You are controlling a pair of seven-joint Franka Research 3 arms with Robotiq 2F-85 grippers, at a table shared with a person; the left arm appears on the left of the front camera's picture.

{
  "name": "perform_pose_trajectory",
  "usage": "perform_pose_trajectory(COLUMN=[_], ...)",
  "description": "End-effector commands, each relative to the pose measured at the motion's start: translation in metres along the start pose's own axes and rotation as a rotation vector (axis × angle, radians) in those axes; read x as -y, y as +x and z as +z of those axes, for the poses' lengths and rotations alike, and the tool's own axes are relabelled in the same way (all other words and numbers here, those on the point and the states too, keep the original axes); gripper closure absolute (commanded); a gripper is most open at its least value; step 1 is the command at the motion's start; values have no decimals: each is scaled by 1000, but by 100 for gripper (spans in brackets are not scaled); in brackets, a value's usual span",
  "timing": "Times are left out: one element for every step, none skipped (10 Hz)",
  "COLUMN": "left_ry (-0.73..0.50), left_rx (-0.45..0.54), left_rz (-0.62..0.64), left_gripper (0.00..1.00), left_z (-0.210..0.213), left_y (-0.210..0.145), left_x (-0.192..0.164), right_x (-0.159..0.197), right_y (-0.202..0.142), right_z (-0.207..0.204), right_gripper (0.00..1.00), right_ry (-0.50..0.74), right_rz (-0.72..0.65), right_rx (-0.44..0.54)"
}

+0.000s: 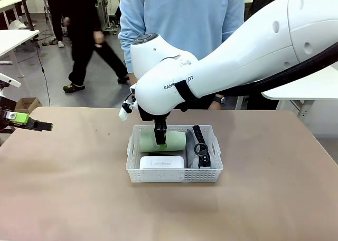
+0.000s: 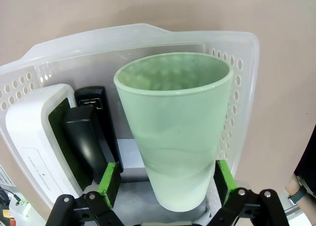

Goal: Efficiently arrange items inside the basket to fit them all.
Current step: Pick up the Reusable plastic cup and place it inside the Organizing basket.

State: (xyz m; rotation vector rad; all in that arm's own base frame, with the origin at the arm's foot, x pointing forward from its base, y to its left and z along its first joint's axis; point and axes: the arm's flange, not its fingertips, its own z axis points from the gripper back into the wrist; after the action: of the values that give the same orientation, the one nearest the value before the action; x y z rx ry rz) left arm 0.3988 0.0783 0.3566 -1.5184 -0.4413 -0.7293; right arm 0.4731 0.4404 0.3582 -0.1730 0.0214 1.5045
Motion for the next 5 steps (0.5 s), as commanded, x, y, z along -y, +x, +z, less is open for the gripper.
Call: perform_pose_trajectory(left_ry=[3,3,3,3,3], left_rx=[-2,-2,-2,-2,-2], left_rz=[-1,-1,-1,-1,-1], left_gripper=[0,0,0,0,0], left_z=[0,0,0,0,0], left_y=[0,0,0,0,0], left_x=[3,3,3,3,3], right_x=[-2,-4,-8,-13,-17], right_y=[-1,-8,-27,-56,-94], right_z=[2,7,20,38,58], right_gripper=[0,0,0,0,0], right_ry=[-34,-41,-41,8,76], right_rz=[-7,-17,-62,-115,-166], right_rx=[6,32,102,203,314])
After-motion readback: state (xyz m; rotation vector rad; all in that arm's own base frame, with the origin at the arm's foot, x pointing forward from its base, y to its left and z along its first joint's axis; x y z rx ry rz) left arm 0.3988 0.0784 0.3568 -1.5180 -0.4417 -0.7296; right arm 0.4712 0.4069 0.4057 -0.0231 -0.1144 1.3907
